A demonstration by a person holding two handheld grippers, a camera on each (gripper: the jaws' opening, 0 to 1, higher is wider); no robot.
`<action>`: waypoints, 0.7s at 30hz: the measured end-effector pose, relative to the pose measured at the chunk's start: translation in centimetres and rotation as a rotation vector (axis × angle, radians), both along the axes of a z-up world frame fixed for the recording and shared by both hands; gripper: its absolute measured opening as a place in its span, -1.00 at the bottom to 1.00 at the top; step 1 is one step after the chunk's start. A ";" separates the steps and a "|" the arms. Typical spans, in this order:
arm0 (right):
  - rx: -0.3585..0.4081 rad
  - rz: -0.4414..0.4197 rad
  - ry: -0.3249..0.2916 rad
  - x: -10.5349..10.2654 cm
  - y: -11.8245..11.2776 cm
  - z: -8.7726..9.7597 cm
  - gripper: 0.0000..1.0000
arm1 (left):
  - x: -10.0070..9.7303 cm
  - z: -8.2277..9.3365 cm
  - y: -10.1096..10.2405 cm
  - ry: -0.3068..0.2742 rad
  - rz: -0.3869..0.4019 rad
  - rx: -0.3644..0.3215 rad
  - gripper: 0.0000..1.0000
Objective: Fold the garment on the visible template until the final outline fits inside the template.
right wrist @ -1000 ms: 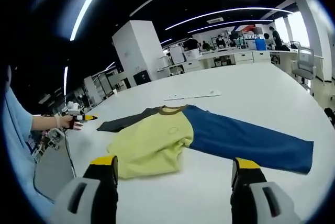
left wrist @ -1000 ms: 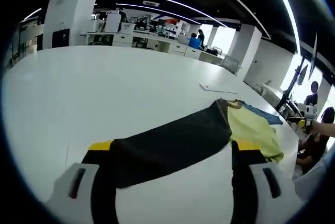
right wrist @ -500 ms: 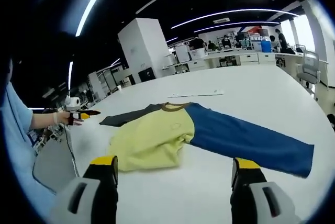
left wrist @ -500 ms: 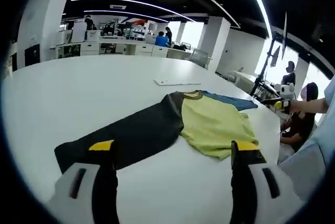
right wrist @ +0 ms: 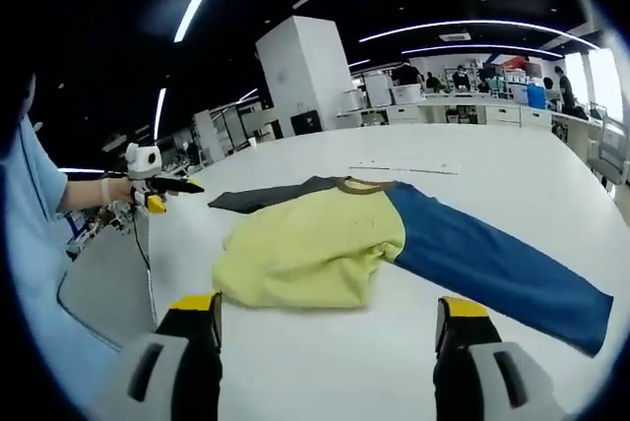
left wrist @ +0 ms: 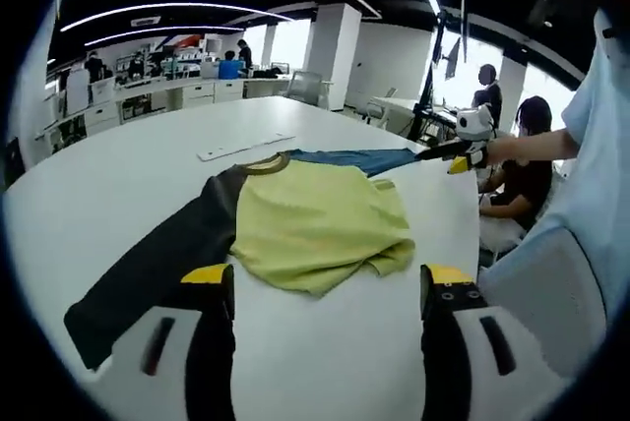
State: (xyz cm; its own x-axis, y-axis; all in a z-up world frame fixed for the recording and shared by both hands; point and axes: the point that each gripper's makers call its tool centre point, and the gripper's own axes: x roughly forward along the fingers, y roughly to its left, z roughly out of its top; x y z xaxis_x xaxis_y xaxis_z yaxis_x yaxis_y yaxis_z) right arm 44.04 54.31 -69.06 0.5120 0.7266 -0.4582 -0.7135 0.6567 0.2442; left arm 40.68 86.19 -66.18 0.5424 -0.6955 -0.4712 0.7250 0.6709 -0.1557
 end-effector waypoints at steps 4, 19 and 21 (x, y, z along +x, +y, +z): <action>-0.013 0.016 0.003 -0.5 -0.1 -0.4 0.81 | -0.1 -0.6 -0.9 0.014 -0.024 0.011 0.41; -0.072 0.151 -0.039 -1.3 3.2 0.0 0.72 | -1.4 -1.1 -2.4 0.015 -0.077 -0.001 0.37; -0.105 0.202 -0.066 -1.6 4.4 -0.1 0.65 | -1.7 -1.3 -2.4 0.023 -0.071 0.000 0.37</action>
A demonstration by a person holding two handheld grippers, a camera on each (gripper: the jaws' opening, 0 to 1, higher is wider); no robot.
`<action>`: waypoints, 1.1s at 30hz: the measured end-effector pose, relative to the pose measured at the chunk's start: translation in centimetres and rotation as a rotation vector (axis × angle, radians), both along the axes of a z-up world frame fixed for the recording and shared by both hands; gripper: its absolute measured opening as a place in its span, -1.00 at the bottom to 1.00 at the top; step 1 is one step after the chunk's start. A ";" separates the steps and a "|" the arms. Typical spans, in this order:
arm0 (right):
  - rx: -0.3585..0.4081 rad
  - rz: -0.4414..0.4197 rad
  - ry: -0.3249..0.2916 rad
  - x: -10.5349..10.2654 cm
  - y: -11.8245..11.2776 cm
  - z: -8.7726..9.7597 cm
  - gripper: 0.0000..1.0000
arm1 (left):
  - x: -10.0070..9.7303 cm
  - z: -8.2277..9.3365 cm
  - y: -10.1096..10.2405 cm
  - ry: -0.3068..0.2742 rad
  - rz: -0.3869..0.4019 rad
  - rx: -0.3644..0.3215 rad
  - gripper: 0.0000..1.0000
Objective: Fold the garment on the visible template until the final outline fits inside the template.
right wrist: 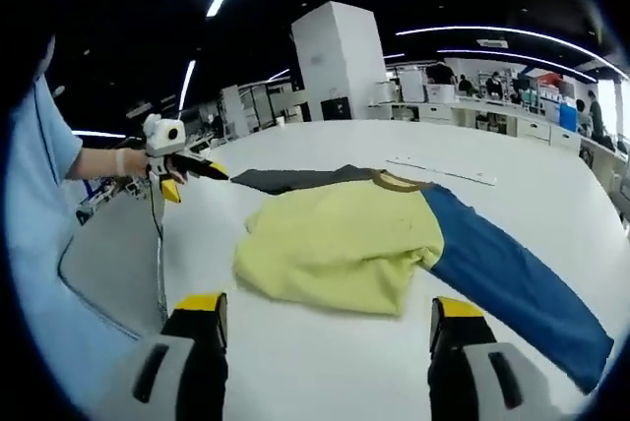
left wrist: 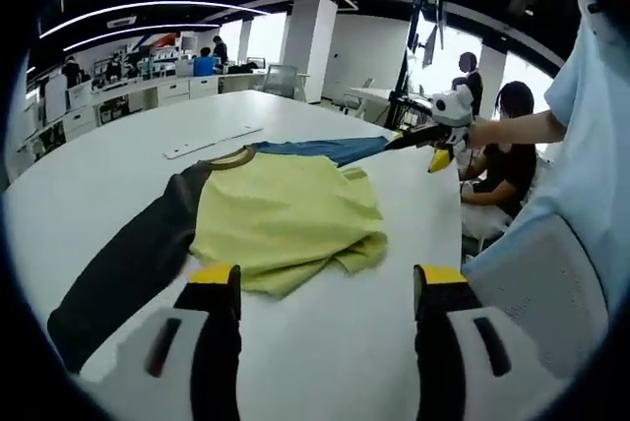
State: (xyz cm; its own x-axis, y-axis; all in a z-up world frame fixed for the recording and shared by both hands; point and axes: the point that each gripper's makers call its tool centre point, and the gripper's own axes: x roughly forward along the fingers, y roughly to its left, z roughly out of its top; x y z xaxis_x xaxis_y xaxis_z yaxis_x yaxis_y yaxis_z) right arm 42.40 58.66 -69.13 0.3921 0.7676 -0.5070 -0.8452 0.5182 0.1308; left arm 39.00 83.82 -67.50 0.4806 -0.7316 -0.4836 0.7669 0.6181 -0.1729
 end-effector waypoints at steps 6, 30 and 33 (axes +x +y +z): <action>-0.080 0.211 -0.070 -1.7 4.8 -0.8 0.32 | -1.0 -0.6 0.8 0.017 0.040 -0.012 0.32; -0.486 0.690 -0.341 -3.0 12.3 -6.3 -0.43 | -3.6 -0.7 3.0 0.026 0.179 -0.075 0.22; -0.423 0.631 -0.273 -3.1 13.0 -6.3 -0.55 | -3.5 -0.6 2.6 0.024 0.181 -0.083 0.21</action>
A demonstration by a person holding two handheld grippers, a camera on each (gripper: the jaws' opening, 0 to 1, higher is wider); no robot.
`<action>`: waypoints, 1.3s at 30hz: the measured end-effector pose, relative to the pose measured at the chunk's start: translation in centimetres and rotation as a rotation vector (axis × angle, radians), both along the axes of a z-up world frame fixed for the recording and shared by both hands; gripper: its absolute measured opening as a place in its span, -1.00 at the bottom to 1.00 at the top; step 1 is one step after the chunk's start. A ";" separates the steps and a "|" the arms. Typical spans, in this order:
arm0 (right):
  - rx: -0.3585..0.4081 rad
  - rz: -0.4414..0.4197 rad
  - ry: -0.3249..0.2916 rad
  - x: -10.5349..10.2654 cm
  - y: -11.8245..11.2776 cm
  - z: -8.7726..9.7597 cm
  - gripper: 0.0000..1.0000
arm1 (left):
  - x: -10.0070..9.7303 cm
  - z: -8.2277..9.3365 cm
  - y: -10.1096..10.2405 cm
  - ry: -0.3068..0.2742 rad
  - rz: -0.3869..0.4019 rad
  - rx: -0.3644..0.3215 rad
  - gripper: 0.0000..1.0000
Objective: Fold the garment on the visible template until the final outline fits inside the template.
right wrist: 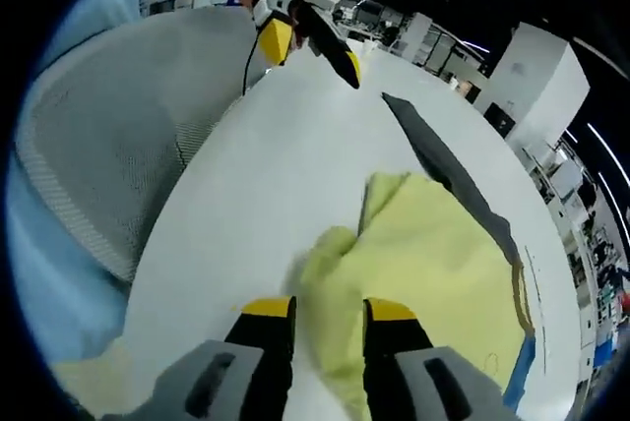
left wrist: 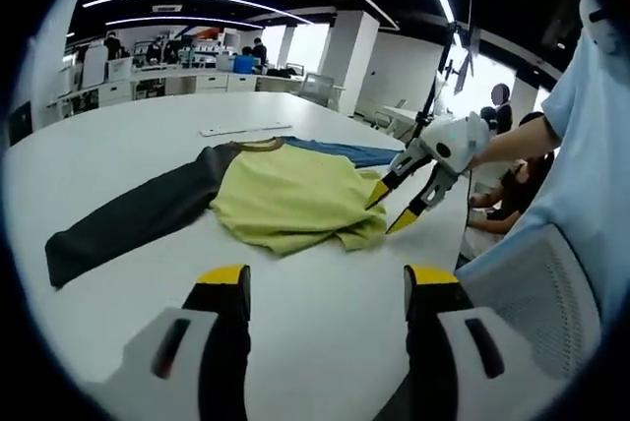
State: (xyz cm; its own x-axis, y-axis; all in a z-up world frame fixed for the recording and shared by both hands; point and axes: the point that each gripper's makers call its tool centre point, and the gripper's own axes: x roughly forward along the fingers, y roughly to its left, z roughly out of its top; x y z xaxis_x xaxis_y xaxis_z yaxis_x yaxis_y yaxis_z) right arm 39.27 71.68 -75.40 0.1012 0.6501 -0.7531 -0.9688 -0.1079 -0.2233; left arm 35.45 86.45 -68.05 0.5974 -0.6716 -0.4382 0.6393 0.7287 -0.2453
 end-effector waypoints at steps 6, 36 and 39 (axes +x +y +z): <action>0.022 -0.060 0.035 1.0 -0.3 0.6 -1.00 | 0.0 0.1 -1.0 -0.009 -0.015 -0.007 0.17; 0.029 -0.209 0.018 19.1 3.6 7.2 -1.00 | 0.1 -0.2 -0.4 -0.009 0.010 -0.013 0.07; -0.008 -0.201 0.017 20.1 3.8 6.4 -1.00 | 0.1 -0.1 -0.3 -0.006 0.022 -0.021 0.06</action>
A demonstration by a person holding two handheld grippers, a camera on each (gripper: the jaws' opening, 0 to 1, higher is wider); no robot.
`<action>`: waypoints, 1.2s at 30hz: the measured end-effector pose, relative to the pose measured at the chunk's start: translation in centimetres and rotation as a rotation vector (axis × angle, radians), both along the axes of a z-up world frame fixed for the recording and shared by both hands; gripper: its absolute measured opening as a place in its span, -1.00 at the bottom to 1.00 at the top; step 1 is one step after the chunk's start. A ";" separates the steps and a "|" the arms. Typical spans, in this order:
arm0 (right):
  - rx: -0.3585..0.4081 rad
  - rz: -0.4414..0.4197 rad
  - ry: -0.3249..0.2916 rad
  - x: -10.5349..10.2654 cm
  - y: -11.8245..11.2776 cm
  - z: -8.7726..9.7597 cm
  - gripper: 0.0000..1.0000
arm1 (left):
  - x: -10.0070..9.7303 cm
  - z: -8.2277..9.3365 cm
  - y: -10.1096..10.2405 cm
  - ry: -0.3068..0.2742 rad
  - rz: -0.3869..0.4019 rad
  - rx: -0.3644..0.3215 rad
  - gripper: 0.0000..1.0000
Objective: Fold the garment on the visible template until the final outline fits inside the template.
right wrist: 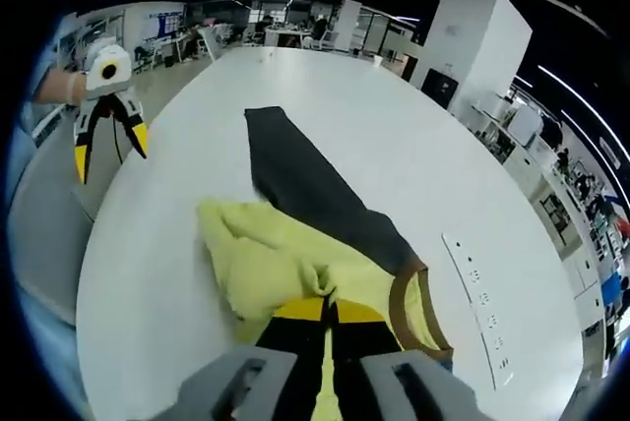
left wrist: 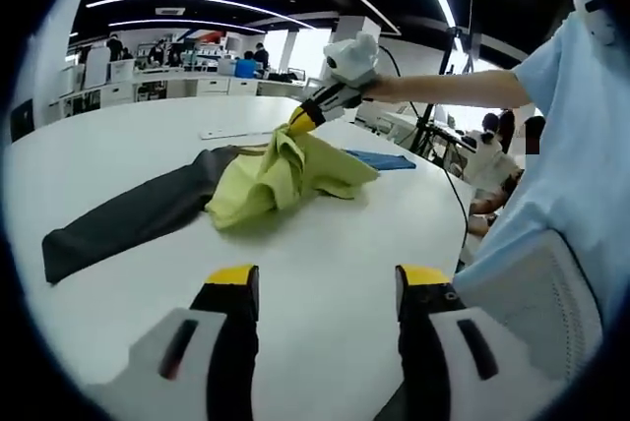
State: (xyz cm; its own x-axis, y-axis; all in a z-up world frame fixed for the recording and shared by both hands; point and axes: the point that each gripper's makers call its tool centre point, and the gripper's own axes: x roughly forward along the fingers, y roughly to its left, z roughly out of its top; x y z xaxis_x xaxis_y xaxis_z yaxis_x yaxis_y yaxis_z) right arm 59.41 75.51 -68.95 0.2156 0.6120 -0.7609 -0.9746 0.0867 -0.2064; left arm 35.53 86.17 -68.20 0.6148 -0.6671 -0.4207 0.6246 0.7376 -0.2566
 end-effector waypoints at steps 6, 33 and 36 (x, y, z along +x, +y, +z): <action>-0.047 -0.001 0.006 1.9 0.4 -0.9 -1.00 | -0.2 -0.4 0.3 0.011 0.022 -0.010 0.04; -0.048 -0.060 0.009 3.8 0.5 -1.2 -0.53 | -0.4 -1.1 0.6 0.036 0.065 -0.039 0.03; -0.044 -0.060 0.010 3.0 -0.1 -1.5 -0.53 | -0.2 -1.2 0.2 0.033 0.058 -0.047 0.03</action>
